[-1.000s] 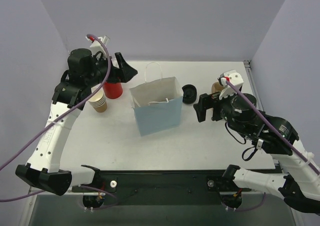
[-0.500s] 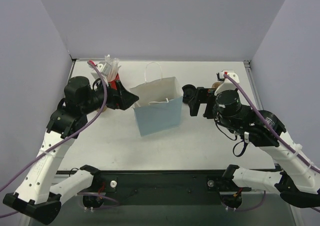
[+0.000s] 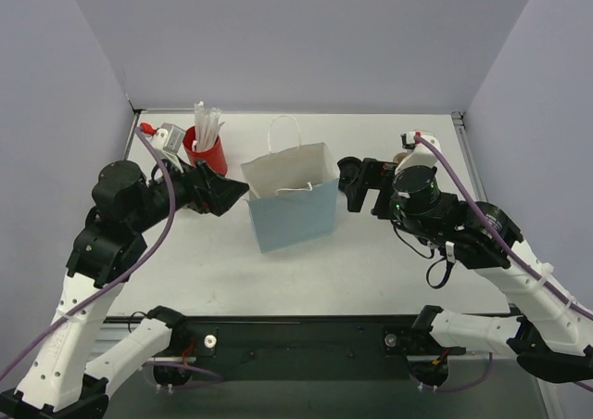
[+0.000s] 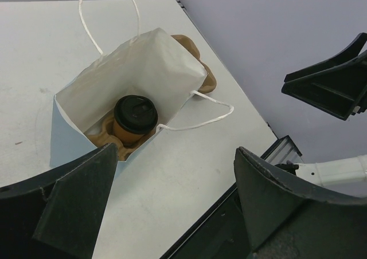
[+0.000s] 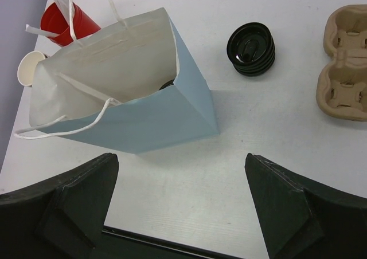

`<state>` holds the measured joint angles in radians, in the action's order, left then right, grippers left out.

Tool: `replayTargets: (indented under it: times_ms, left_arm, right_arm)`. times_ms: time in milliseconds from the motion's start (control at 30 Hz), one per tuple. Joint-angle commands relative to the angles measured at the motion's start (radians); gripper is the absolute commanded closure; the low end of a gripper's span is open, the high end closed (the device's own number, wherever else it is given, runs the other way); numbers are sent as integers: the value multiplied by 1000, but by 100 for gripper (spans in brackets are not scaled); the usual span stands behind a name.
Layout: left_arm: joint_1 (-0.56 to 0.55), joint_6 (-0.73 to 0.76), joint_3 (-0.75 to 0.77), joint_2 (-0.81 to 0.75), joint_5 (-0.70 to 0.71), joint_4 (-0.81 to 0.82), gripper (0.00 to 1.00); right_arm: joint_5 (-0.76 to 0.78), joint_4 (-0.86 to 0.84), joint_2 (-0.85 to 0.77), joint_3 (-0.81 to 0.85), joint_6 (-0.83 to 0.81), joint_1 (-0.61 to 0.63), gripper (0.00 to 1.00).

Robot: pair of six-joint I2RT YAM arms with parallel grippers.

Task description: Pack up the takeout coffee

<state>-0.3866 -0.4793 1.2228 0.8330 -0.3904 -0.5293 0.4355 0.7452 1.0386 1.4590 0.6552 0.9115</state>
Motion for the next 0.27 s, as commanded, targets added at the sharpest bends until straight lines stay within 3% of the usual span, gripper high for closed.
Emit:
replayTargets:
  times_ms: [0, 233]
  left_arm:
    - [-6, -10, -11, -11, 7, 45, 8]
    - [-6, -5, -12, -8, 12, 52, 8]
  right_arm:
    - [54, -12, -34, -11, 9, 4, 0]
    - [71, -38, -48, -31, -6, 4, 0]
